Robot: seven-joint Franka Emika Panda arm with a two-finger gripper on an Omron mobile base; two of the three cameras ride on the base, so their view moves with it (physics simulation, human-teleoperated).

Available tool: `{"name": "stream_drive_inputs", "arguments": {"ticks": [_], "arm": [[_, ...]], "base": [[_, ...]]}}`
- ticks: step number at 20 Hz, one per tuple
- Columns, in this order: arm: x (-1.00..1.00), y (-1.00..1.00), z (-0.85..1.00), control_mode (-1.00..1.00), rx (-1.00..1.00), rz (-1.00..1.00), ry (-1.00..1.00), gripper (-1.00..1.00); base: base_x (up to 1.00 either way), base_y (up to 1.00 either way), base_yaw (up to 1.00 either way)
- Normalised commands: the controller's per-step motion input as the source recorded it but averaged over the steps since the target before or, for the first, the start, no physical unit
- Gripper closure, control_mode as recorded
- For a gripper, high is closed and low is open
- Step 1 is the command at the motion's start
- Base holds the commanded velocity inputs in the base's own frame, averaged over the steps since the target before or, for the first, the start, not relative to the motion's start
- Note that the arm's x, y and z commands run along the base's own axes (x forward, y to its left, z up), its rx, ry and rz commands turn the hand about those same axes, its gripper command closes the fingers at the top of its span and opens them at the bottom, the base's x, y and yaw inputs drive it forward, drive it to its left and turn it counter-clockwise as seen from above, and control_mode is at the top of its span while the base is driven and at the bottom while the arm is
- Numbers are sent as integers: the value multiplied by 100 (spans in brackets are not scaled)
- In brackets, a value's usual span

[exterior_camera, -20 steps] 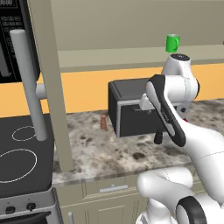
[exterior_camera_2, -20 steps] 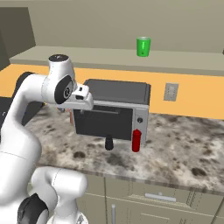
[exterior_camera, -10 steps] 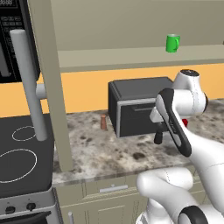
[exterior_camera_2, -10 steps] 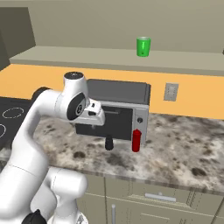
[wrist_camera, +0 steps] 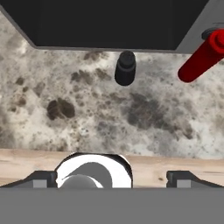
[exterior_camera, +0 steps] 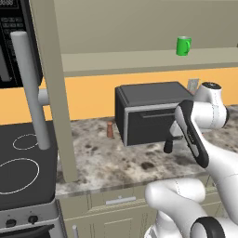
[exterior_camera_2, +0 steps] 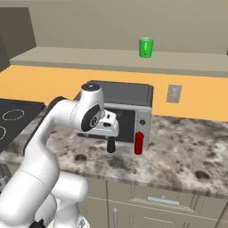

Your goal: Pick the ketchup and shaker from the counter and place them in the cabinet.

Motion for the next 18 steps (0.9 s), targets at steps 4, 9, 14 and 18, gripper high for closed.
{"name": "stream_drive_inputs", "arguments": {"ticks": [4, 9, 14, 18], "arm": [[0, -25, -25, -100, 0, 0, 0, -100], [9, 0, -21, -100, 0, 0, -1, -100], [4, 0, -25, -100, 0, 0, -1, -100], [8, 3, -3, -100, 1, 0, -2, -100]], "base": [[0, 0, 0], [0, 0, 0], [0, 0, 0], [0, 0, 0]]}}
